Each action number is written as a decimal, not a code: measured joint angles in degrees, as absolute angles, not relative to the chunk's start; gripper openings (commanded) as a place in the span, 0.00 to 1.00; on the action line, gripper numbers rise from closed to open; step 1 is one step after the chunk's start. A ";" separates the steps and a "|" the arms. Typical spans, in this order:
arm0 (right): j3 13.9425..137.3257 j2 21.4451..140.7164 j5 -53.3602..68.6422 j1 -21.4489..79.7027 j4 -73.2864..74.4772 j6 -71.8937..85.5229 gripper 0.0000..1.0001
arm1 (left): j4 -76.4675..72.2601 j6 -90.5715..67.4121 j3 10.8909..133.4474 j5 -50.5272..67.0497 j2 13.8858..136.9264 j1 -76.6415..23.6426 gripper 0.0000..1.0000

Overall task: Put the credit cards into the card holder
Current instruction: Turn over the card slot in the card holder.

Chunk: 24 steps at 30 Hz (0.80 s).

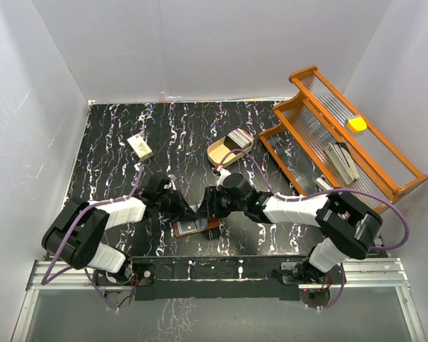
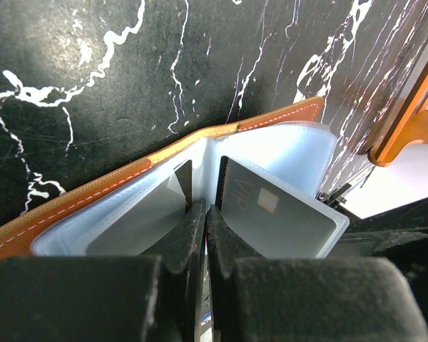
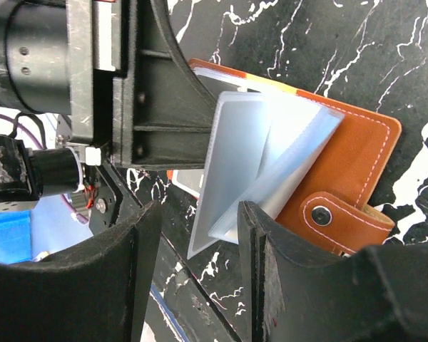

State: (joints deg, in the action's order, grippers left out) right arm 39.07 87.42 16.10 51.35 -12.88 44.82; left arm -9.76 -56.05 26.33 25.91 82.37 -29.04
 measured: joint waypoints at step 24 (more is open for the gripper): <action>42.83 89.30 16.45 51.35 -5.93 42.28 0.45 | 9.89 -52.66 33.52 14.22 72.25 -29.04 0.24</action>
State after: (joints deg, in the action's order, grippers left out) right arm 42.83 89.30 16.45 51.35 -5.93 42.28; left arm 9.89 -52.66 33.52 14.22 72.25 -29.04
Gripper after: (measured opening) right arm 0.449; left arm 0.187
